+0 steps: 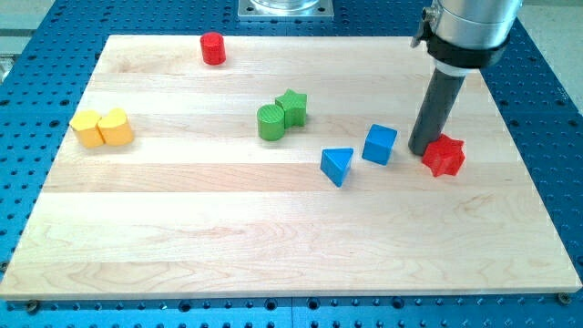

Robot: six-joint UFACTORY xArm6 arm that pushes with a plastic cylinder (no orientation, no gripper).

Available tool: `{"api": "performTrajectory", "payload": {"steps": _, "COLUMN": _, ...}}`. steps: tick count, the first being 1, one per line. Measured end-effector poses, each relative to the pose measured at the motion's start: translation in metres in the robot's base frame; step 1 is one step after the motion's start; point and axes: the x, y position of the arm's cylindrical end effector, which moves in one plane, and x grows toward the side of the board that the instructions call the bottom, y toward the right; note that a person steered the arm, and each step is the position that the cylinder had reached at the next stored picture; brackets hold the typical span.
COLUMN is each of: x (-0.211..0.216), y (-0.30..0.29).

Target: Move the red star towards the bottom right of the board

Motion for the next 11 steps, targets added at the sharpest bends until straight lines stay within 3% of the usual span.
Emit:
{"api": "performTrajectory", "payload": {"steps": 1, "x": 0.006, "y": 0.001}}
{"api": "performTrajectory", "payload": {"steps": 2, "x": -0.022, "y": 0.018}}
{"api": "performTrajectory", "payload": {"steps": 3, "x": -0.024, "y": 0.041}}
{"api": "performTrajectory", "payload": {"steps": 7, "x": 0.094, "y": 0.006}}
{"api": "performTrajectory", "payload": {"steps": 8, "x": 0.075, "y": -0.011}}
{"api": "performTrajectory", "payload": {"steps": 10, "x": 0.107, "y": -0.035}}
{"api": "performTrajectory", "payload": {"steps": 11, "x": 0.112, "y": -0.013}}
